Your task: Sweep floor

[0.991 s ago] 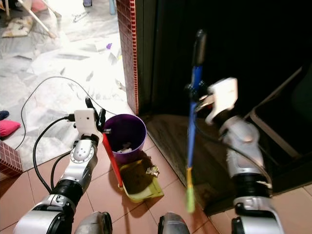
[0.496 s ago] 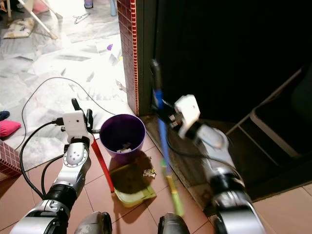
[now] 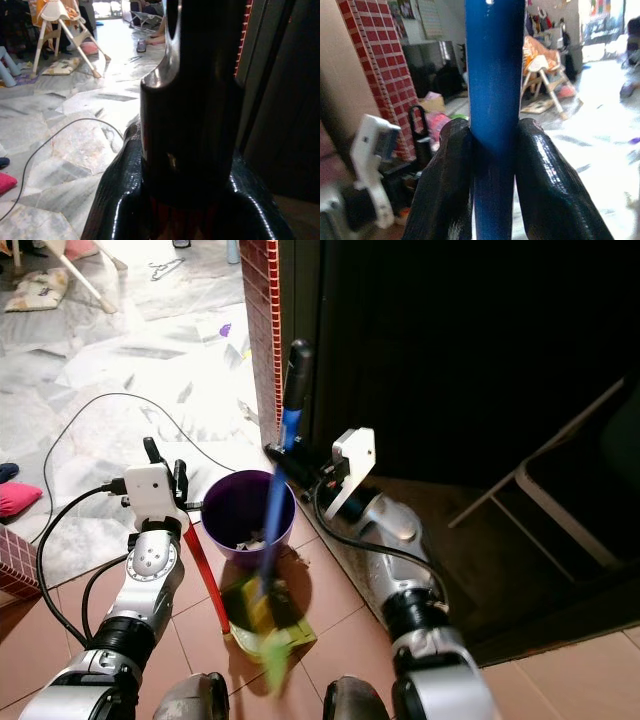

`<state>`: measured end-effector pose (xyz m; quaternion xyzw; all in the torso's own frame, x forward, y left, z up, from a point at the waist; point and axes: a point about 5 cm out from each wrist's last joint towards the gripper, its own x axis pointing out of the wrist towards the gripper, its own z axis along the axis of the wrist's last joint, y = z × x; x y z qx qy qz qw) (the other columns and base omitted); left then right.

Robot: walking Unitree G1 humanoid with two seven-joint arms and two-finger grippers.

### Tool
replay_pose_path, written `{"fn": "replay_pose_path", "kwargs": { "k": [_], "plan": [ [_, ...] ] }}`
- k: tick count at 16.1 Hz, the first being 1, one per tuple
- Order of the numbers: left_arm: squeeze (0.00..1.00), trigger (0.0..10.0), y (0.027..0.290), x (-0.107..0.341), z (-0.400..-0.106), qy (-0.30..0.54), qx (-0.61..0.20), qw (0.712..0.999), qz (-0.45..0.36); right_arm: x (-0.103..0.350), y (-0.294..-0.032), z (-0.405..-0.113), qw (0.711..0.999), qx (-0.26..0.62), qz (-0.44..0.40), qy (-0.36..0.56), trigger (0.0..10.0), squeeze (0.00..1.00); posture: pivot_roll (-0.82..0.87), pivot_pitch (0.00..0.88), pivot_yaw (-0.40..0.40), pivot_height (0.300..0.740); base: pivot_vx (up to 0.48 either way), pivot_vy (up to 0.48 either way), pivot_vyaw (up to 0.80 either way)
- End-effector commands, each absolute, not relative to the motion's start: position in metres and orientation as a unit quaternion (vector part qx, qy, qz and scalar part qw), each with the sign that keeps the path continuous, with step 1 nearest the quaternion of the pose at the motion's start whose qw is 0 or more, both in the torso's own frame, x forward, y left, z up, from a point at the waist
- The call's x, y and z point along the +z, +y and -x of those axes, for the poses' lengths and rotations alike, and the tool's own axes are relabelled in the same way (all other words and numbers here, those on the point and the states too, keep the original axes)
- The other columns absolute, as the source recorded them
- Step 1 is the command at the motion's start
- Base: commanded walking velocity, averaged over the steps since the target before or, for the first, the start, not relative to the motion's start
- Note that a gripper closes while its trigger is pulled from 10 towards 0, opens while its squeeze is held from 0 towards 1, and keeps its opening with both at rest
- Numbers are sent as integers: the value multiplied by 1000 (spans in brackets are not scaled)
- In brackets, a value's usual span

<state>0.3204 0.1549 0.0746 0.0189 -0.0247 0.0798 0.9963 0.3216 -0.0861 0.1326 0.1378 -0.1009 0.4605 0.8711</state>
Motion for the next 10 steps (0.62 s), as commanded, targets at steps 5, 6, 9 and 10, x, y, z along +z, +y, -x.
{"fn": "replay_pose_path", "kwargs": {
  "k": [5, 6, 9, 10],
  "plan": [
    [0, 10000, 160, 76, -323, -27, 89, 995, -28, 175, -116, -327, 871, 449, -104, -171, 10000, 0, -177, 109, -24, 740, 0, 0, 0],
    [0, 10000, 161, 76, -323, -27, 92, 995, -28, 185, -122, -327, 873, 444, -93, -181, 10000, 0, -185, 97, -28, 740, 0, 0, 0],
    [0, 10000, 162, 78, -326, -27, 93, 995, -26, 199, -138, -327, 884, 417, -56, -202, 10000, 0, -197, 63, -39, 740, 0, 0, 0],
    [0, 10000, 162, 78, -326, -29, 93, 995, -25, 199, -143, -325, 888, 408, -52, -204, 10000, 0, -199, 48, -43, 740, 0, 0, 0]
  ]
}}
